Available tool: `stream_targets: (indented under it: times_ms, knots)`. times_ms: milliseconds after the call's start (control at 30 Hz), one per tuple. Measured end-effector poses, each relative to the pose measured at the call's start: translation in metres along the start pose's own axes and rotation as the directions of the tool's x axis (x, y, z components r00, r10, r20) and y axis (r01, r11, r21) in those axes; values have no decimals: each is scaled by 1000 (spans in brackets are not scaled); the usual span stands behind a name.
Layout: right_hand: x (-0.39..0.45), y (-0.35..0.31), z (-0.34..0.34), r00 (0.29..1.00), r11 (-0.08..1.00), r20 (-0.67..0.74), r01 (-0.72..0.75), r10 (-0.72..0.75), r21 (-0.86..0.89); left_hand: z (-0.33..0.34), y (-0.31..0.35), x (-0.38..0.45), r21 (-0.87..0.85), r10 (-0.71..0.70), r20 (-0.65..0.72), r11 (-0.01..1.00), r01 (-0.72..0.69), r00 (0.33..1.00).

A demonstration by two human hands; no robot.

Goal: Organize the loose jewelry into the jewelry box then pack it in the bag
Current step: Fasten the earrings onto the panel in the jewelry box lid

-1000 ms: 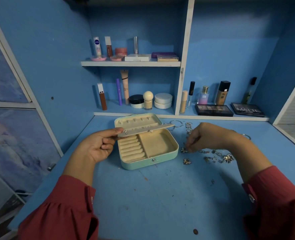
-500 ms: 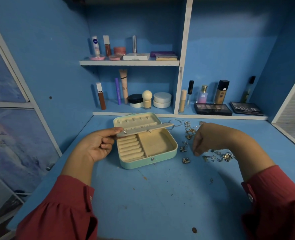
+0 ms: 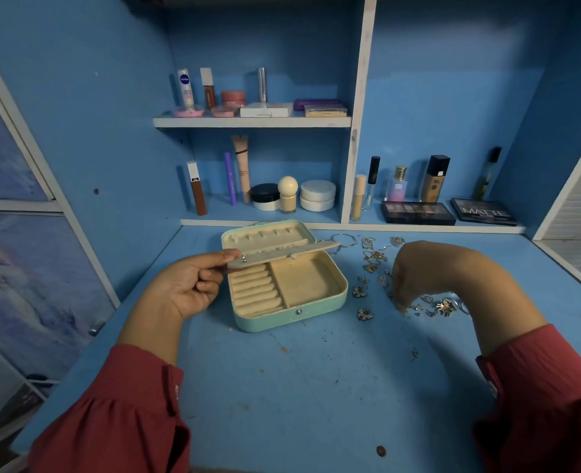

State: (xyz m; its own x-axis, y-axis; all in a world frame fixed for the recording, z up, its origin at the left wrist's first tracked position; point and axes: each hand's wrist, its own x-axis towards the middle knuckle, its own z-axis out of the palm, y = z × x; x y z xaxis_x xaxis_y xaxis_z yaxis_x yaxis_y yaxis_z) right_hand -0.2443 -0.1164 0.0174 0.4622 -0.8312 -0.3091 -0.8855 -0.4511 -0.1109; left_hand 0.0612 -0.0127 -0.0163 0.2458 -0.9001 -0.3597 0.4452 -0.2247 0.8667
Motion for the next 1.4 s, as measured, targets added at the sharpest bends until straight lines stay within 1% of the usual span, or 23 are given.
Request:
stream_targets:
  times_ms: [133, 533, 700, 800, 867, 1033, 1200, 1300, 1400]
  knots:
    - [1, -1, 2, 1000, 1000, 15, 7, -7, 5, 0, 0, 0, -3, -3, -3, 1000, 3, 1000]
    - [-1, -3, 2, 1000, 999, 4, 19, -19, 51, -2, 0, 2, -17, -5, -1, 1000, 5, 1000]
    - [1, -6, 5, 1000, 999, -4, 23, -23, 26, -2, 0, 2, -25, -7, -7, 1000, 7, 1000]
    - [-1, -8, 5, 999, 999, -5, 35, -35, 36, -2, 0, 2, -22, -9, -4, 1000, 9, 1000]
    - [-2, -9, 4, 999, 996, -24, 48, -46, 73, -2, 0, 1, -23, -8, -5, 1000, 8, 1000]
    - [-2, -7, 4, 988, 966, -145, 94, -60, 239, -2, 1, 0, 1, -4, -9, 1000, 4, 1000]
    - [1, -7, 4, 950, 935, -311, 128, -20, 332, -2, 1, 0, 62, 23, -19, 998, -22, 1000]
    - [6, -8, 4, 914, 916, -405, 163, 0, 368, -3, 1, 1, 95, 45, -33, 995, -42, 998]
    - [9, -16, 4, 865, 864, -502, 260, -10, 431, -3, 1, 1, 120, 54, -28, 992, -50, 998]
